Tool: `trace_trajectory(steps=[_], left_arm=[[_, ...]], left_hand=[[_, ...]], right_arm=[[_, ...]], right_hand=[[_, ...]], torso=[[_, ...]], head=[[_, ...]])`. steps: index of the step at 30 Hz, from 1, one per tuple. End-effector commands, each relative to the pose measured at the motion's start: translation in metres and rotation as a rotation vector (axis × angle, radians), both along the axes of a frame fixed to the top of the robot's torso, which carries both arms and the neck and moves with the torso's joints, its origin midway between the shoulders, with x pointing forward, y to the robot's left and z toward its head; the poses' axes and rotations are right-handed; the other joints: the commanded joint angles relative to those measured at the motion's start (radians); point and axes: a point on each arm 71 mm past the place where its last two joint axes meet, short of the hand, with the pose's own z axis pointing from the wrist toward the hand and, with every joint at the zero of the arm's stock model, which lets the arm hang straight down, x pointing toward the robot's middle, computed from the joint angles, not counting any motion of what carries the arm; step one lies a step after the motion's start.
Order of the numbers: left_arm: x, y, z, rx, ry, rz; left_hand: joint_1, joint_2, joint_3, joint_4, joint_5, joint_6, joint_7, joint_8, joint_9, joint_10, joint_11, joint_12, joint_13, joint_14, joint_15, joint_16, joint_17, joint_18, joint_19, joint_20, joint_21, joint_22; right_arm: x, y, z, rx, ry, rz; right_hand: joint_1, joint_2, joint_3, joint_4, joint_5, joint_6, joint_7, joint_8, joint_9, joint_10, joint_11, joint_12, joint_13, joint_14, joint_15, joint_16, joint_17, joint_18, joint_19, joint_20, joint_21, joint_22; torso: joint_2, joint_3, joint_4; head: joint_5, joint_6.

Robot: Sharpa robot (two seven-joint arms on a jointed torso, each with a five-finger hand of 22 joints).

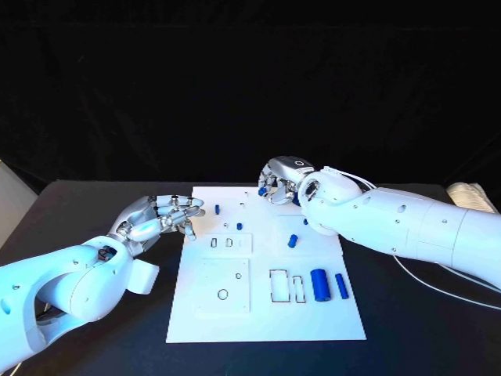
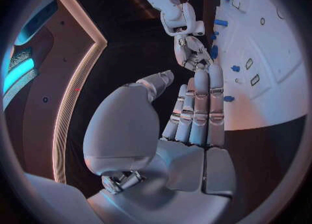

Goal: Assemble the parts on the task board

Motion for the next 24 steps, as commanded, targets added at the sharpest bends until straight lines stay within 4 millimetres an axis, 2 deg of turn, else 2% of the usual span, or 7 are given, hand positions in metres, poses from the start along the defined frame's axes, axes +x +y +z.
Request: trace_trajectory(steps=[1,15,20,24], left_arm=[[-0.001,-0.005,0.002,-0.009,-0.009,-0.028],[-0.002,-0.011,0.004,-0.014,-0.011,-0.043],[-0.002,-0.012,0.005,-0.016,-0.013,-0.046],[-0.002,-0.013,0.006,-0.016,-0.015,-0.046]], left_hand=[[0.002,0.001,0.003,-0.003,-0.005,-0.005,-0.001,-0.004,0.002,-0.006,0.000,-0.005,-0.001,-0.007,-0.002,-0.007,-0.001,0.006,-0.006,-0.002,-0.001,-0.001],[0.002,0.001,0.003,-0.003,-0.005,-0.005,-0.001,-0.004,0.002,-0.006,0.000,-0.005,-0.001,-0.007,-0.002,-0.007,-0.001,0.006,-0.006,-0.002,-0.001,-0.001],[0.002,0.001,0.003,-0.003,-0.005,-0.005,-0.001,-0.004,0.002,-0.006,0.000,-0.005,-0.001,-0.007,-0.002,-0.007,-0.001,0.006,-0.006,-0.002,-0.001,-0.001],[0.002,0.001,0.003,-0.003,-0.005,-0.005,-0.001,-0.004,0.002,-0.006,0.000,-0.005,-0.001,-0.007,-0.002,-0.007,-0.001,0.006,-0.006,-0.002,-0.001,-0.001]], right_arm=[[0.005,0.001,0.003,0.007,-0.016,-0.018],[0.010,0.017,0.002,0.004,-0.016,-0.008],[0.012,0.017,0.002,0.006,-0.017,-0.013],[0.011,0.021,0.002,0.007,-0.015,-0.005]], right_hand=[[-0.010,-0.002,0.000,0.008,0.003,0.004,0.002,0.002,0.009,0.000,0.003,0.000,0.002,0.005,0.003,0.002,-0.002,-0.008,0.005,-0.004,0.001,-0.003],[-0.014,-0.003,0.000,0.011,0.003,0.000,0.004,0.000,0.010,-0.003,0.004,-0.002,0.003,0.003,0.004,-0.004,-0.005,-0.007,0.003,-0.003,-0.002,-0.008],[-0.014,-0.002,0.001,0.011,0.003,-0.002,0.004,-0.001,0.011,-0.003,0.005,-0.003,0.003,0.003,0.004,-0.003,-0.004,-0.007,0.003,-0.003,-0.002,-0.007],[-0.014,-0.002,0.001,0.011,0.003,-0.002,0.004,-0.001,0.011,-0.003,0.005,-0.003,0.003,0.003,0.004,-0.003,-0.004,-0.007,0.003,-0.003,-0.002,-0.007]], torso=[[0.002,-0.0017,0.0026],[0.010,-0.0102,0.0180],[0.013,-0.0129,0.0207],[0.012,-0.0124,0.0188]], head=[[0.000,0.000],[-0.006,-0.001],[-0.006,0.001],[-0.002,0.000]])
